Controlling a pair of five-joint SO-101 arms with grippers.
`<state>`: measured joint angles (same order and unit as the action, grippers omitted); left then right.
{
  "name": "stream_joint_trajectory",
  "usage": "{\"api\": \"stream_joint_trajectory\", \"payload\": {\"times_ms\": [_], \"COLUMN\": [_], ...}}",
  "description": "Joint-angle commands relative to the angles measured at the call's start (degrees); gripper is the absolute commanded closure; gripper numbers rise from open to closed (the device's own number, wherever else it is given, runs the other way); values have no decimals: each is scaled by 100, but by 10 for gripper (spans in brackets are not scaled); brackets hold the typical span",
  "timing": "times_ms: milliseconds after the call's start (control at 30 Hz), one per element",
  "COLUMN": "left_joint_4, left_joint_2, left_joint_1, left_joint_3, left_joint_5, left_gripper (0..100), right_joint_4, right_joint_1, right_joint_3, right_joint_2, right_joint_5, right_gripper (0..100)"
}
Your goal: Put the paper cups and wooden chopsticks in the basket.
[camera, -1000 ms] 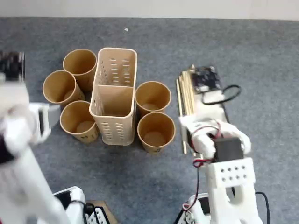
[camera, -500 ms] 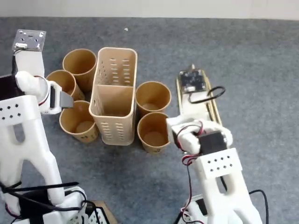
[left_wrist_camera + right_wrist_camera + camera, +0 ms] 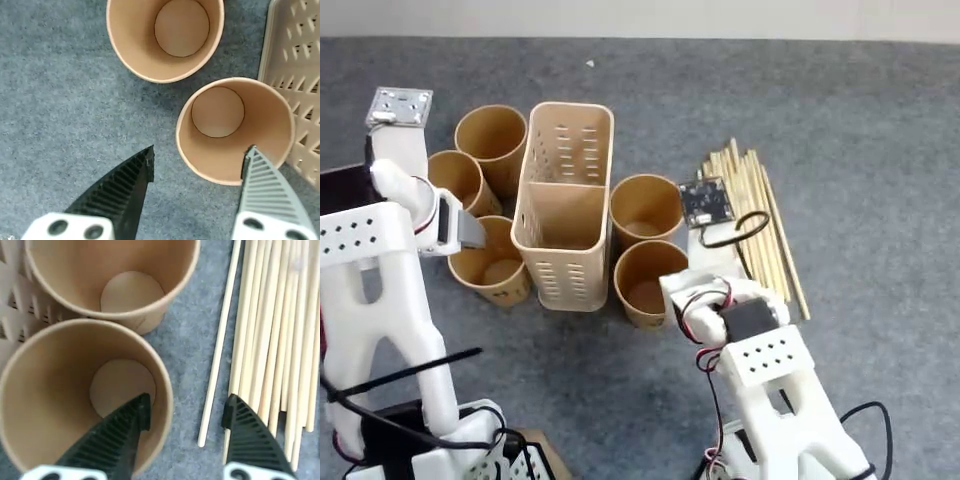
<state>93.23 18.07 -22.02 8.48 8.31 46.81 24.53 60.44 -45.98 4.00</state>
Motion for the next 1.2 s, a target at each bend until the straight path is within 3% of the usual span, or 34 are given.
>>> {"api": "stream_joint_trajectory", "payload": {"times_ms": [0, 300, 500, 833, 1167], "left_joint_4": [-211, -615, -1020, -1732, -1881], "left_joint_2": [4, -4, -13, -13, -4], "left_joint_1": [84, 92, 92, 92, 365], "left_joint_3": [154, 716, 1244, 1982, 2114], "left_joint_5": [-62, -88, -88, -88, -88], "left_gripper": [721, 723, 723, 725, 994], "right_joint_4": [-224, -620, -637, -637, -400], "right_joint_1": [31, 57, 66, 66, -259], "right_joint_3": [119, 576, 673, 760, 848], "right_joint_2": [-13, -13, -13, -22, -66], "right_joint_5": [0, 0, 0, 35, 35], "right_gripper": [760, 767, 933, 943, 968]}}
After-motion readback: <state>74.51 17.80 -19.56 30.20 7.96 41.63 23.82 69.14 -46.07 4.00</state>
